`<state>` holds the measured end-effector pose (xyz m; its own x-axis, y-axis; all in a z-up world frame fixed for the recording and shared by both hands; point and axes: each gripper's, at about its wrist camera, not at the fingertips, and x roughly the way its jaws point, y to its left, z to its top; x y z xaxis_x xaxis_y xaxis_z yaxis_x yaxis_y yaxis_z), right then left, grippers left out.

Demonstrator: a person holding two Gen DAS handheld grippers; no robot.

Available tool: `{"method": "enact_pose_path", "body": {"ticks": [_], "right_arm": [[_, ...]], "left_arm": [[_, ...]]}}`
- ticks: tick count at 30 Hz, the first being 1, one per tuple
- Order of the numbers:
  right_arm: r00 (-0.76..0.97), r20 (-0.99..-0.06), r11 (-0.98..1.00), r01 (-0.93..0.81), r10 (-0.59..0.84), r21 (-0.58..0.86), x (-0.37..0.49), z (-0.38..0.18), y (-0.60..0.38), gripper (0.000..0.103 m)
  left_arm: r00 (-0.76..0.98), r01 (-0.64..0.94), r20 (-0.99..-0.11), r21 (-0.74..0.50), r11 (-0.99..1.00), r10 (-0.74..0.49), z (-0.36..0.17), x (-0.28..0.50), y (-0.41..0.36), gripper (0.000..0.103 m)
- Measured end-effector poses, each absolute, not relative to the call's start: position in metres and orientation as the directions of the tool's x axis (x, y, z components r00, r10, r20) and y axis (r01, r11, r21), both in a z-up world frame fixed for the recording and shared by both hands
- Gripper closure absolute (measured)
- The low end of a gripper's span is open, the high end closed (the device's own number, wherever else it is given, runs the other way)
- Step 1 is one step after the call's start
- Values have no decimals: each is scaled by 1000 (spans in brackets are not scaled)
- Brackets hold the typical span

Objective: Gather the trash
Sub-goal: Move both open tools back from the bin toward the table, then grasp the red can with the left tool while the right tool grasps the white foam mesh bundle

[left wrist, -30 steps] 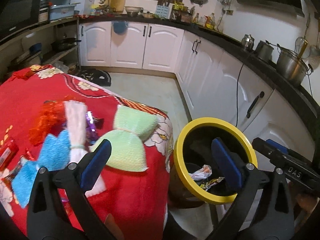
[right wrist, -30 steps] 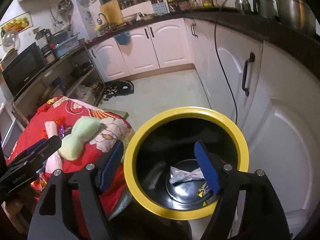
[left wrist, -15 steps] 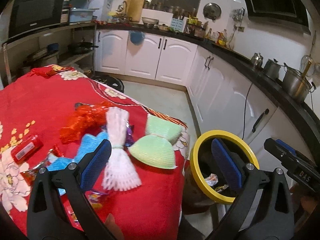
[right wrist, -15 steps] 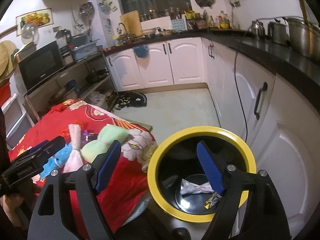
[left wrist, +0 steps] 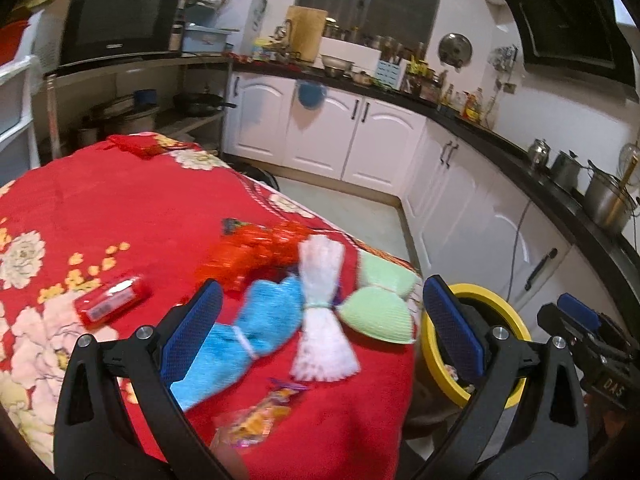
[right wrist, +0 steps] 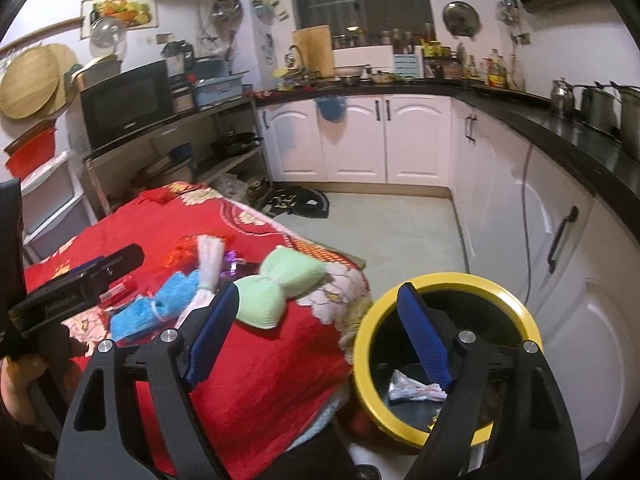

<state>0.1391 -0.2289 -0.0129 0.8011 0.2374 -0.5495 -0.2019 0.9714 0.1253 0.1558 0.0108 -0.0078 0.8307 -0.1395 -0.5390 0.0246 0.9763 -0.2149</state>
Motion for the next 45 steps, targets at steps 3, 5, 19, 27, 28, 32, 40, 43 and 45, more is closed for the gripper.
{"method": "enact_pose_path", "body": {"ticks": [3, 5, 19, 27, 28, 32, 40, 43, 45], "right_arm": [[790, -555, 965, -232, 261, 122, 141, -14, -217, 24], [781, -561, 960, -255, 276, 118, 143, -16, -206, 24], [706, -614, 926, -360, 352, 117, 156, -33, -142, 24], [660, -657, 915, -386, 365, 120, 172, -53, -119, 24], [652, -663, 913, -389, 367, 122, 175, -56, -117, 24], [619, -694, 911, -388, 368, 138, 188, -72, -108, 25], [555, -747, 911, -378, 366, 166, 214, -98, -91, 32], [532, -762, 910, -370, 370, 184, 220, -106, -87, 36], [515, -770, 910, -364, 376, 200, 223, -110, -86, 38]], "left_arm": [[834, -3, -539, -215, 977, -116, -8, 153, 25, 11], [836, -19, -539, -209, 978, -99, -8, 151, 35, 11], [828, -131, -561, -178, 975, 9, -19, 147, 96, 11], [801, -187, -594, -125, 974, 77, -33, 153, 132, 11], [797, -190, -598, -120, 974, 82, -36, 154, 136, 11], [772, -182, -630, -96, 979, 82, -47, 165, 154, 11], [694, -91, -719, -48, 995, 29, -71, 192, 171, 11], [660, -58, -752, -28, 998, 17, -80, 201, 174, 11], [642, -49, -766, -23, 999, 13, -86, 205, 175, 11]]}}
